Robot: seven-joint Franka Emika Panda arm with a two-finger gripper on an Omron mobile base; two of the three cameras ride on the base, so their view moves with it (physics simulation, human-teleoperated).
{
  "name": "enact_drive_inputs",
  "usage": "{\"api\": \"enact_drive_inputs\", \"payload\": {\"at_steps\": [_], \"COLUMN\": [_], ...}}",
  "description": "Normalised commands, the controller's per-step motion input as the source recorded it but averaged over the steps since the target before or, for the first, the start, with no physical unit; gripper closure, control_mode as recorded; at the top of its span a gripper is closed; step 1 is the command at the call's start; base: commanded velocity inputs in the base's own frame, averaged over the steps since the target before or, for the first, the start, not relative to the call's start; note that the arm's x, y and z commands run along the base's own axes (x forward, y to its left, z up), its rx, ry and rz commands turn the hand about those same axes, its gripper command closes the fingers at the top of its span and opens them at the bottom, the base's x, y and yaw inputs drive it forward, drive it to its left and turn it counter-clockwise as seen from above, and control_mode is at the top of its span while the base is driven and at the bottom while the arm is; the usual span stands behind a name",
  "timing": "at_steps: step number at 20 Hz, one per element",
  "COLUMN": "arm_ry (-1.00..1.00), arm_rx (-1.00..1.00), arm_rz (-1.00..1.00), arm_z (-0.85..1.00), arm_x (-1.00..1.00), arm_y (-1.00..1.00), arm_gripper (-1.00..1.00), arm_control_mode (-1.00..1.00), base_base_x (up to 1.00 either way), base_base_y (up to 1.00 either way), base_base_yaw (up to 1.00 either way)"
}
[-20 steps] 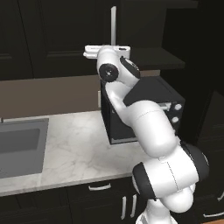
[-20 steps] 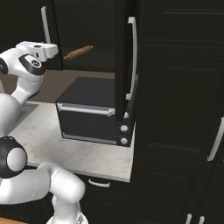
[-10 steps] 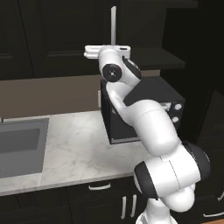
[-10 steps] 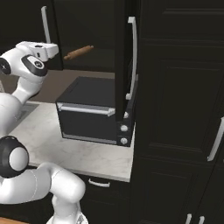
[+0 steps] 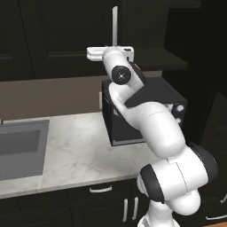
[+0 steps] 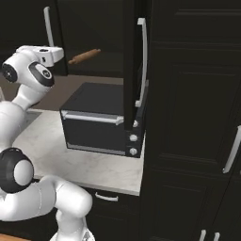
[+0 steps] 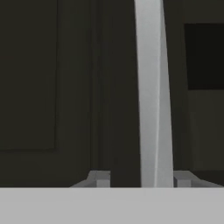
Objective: Open the cabinet, retrieve the rolling pin, and place it next to the meat on the cutting board to prepare for tenderizing.
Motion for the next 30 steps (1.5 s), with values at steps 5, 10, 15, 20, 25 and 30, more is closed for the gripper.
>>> {"api": "enact_drive_inputs", "payload": {"at_steps": [5,10,15,20,25,30], "arm_ry": [0.0,0.0,0.0,0.0,0.0,0.0], "arm_rx": [0.0,0.0,0.0,0.0,0.0,0.0], "arm_rz": [0.04,0.03,0.05,0.06,0.07,0.07], "arm_z": [-0.2,-0.21,-0.18,-0.25,-0.3,-0.28], "arm_x": [-0.44,-0.6,-0.73,-0.81,-0.77,-0.65], "arm_y": [0.74,0.87,0.92,0.95,1.0,0.99], "arm_gripper": [1.0,1.0,1.0,1.0,1.0,1.0], "arm_control_mode": [-1.0,-1.0,-1.0,-1.0,-1.0,-1.0], "base_base_x": [0.0,0.0,0.0,0.0,0.0,0.0], "base_base_y": [0.0,0.0,0.0,0.0,0.0,0.0], "base_base_yaw": [0.0,0.0,0.0,0.0,0.0,0.0]}}
